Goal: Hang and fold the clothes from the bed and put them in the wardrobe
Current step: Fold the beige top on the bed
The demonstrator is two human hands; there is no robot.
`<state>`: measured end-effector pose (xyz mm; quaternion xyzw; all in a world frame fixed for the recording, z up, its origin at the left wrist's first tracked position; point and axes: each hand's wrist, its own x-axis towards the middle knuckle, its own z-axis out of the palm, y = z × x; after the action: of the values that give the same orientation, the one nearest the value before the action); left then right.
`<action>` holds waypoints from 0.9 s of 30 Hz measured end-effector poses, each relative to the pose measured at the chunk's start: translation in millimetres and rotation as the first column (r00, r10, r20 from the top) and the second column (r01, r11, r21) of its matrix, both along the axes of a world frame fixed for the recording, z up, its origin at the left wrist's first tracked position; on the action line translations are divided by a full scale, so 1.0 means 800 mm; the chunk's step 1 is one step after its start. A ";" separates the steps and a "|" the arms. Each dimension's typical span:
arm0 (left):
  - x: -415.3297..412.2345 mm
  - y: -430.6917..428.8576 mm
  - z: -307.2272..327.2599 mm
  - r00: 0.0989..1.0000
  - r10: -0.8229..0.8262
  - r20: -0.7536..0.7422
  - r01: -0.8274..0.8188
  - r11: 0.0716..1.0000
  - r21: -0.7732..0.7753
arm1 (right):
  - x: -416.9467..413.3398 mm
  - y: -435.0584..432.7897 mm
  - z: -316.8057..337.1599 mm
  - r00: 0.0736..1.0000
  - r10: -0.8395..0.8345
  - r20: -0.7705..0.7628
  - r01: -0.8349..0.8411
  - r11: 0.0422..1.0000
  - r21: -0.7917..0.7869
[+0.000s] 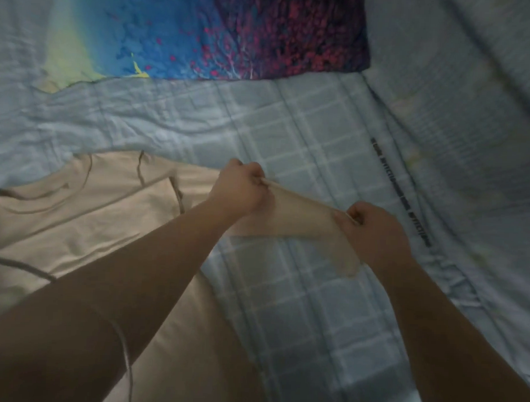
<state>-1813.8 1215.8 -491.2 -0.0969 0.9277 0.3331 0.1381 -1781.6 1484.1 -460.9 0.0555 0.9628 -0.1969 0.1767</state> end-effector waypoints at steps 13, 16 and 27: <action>0.007 0.029 -0.025 0.979 -0.130 -0.160 0.096 0.974 -0.203 | -0.032 0.057 -0.039 0.988 0.067 -0.142 -0.048 0.990 0.131; 0.041 0.050 -0.017 0.927 -0.296 -0.230 0.259 0.950 -0.177 | -0.017 0.058 -0.045 0.941 0.213 -0.264 -0.165 0.968 0.190; 0.059 0.112 -0.037 0.864 -0.491 -0.112 0.446 0.849 -0.284 | -0.018 0.054 -0.022 0.805 -0.574 -0.150 0.487 0.784 -0.386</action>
<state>-1766.7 1305.7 -520.5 0.1470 0.9659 0.1778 0.1179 -1796.3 1527.1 -478.3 0.2695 0.8751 -0.4020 -0.0073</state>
